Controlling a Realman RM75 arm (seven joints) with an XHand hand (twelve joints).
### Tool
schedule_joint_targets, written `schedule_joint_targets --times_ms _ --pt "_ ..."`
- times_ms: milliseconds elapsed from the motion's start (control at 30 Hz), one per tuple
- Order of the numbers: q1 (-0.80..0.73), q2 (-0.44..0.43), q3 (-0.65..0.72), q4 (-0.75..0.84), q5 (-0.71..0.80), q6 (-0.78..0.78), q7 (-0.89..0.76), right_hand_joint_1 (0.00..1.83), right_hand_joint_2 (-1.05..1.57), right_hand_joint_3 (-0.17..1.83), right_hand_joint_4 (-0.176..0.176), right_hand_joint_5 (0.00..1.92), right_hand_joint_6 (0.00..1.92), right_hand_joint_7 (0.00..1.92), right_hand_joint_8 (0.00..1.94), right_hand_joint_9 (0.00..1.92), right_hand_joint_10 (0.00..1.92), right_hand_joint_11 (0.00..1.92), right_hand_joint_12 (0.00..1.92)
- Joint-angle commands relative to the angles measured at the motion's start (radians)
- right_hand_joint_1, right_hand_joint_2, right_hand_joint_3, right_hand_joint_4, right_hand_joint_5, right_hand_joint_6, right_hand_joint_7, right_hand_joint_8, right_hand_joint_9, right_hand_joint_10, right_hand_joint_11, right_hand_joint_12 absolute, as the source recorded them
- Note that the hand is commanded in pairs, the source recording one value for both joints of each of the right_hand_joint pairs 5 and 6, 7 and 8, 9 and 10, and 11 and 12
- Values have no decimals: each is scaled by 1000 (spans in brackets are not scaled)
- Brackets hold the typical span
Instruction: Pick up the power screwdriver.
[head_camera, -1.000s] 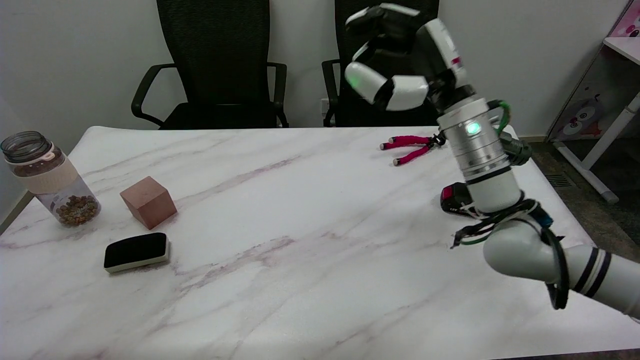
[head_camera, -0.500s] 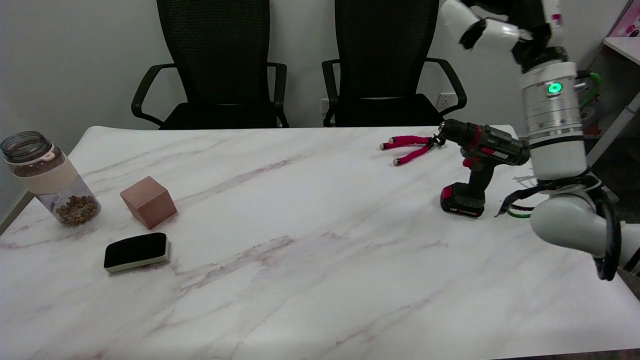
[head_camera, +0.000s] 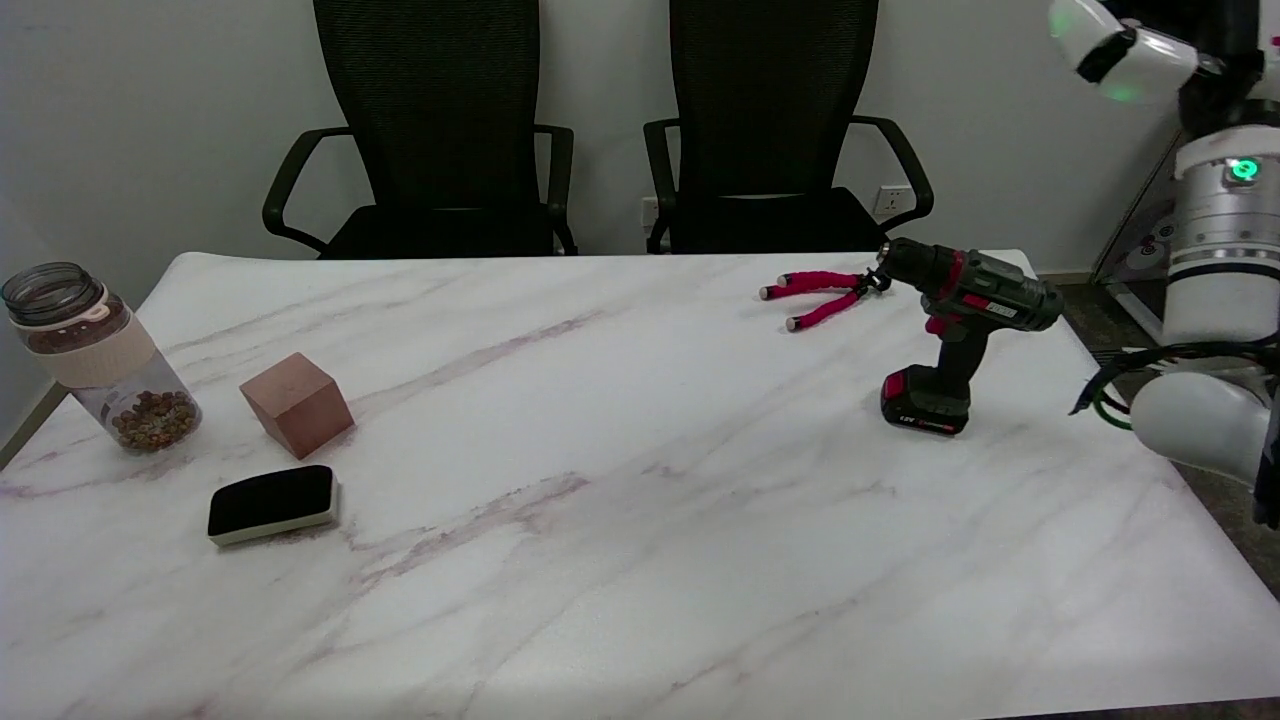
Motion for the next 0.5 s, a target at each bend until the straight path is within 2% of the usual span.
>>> schedule_joint_targets --times_ms 33,167,300,367,500 --pt "-215 14 72 264 105 91 301 982 293 888 -64 653 653 653 653 522 522 800 800" --pt "-292 -2 72 288 105 108 362 969 307 873 -97 679 679 679 679 538 538 825 825" --pt "-362 -18 72 275 97 115 392 959 318 872 -105 701 701 701 701 546 546 827 827" --pt "-396 -27 65 264 88 117 409 957 311 879 -101 701 701 701 701 543 543 816 816" --pt "-408 -30 1 262 67 118 437 978 173 925 -72 673 673 673 673 523 523 760 760"
